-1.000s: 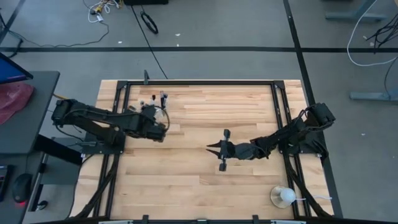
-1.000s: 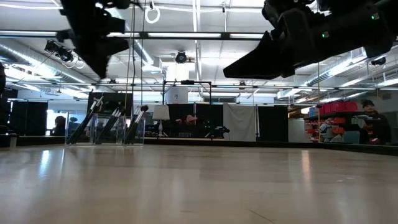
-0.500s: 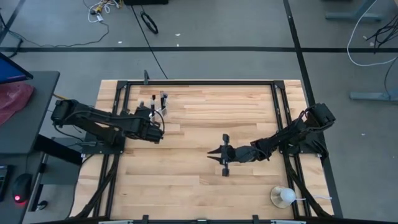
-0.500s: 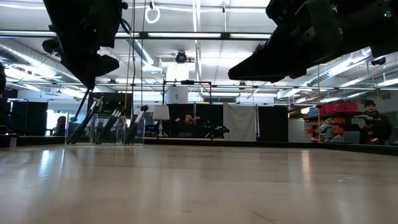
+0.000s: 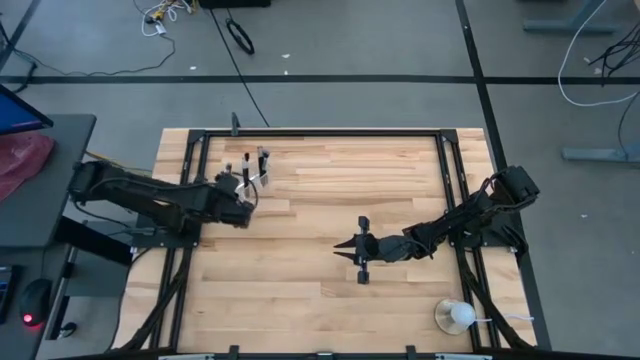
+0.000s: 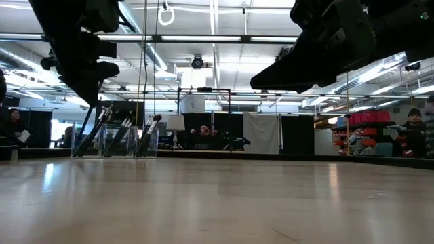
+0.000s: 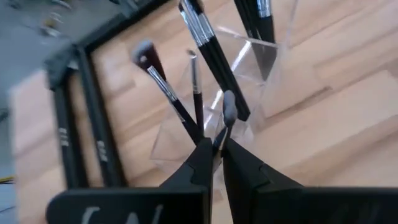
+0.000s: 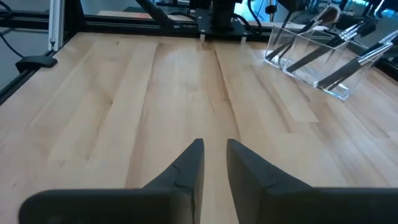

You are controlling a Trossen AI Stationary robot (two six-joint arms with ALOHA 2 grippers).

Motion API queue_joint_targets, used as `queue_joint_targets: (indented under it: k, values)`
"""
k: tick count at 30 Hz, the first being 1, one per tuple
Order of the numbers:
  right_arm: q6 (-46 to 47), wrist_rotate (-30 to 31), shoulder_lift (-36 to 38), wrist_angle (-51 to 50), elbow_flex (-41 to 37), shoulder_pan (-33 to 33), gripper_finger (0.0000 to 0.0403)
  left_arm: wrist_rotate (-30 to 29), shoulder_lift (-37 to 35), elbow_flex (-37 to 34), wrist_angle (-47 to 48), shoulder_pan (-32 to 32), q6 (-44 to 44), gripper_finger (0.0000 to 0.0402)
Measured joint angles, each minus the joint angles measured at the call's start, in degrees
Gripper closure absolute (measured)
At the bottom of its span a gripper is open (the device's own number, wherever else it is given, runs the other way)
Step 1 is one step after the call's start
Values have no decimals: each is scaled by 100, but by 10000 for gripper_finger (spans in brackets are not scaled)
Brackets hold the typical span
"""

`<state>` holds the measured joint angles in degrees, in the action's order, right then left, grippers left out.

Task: Put items in baskets/containers
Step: Put the eyeshadow brush into the transparent organizer

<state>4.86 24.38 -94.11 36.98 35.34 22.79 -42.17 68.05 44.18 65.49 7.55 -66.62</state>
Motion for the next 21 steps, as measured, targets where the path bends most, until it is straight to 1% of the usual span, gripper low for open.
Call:
queue_joint_targets:
  k: [3,7,12,15,17,21]
  values:
    - [31,0,0,6,-1,0,330,271,-545,-237,-299,-203,158,377]
    - [33,0,0,25,-1,0,330,557,-1161,-464,-357,-588,159,377]
    - [35,0,0,27,-1,0,330,728,-1568,-713,-502,-1028,360,370]
    - [33,0,0,28,-1,0,330,882,-1619,-820,-708,-1272,556,346]
    - [31,0,0,23,-1,0,330,941,-1609,-848,-757,-1427,645,321]
    - [46,0,0,6,-1,0,330,858,-1607,-846,-763,-1750,771,265]
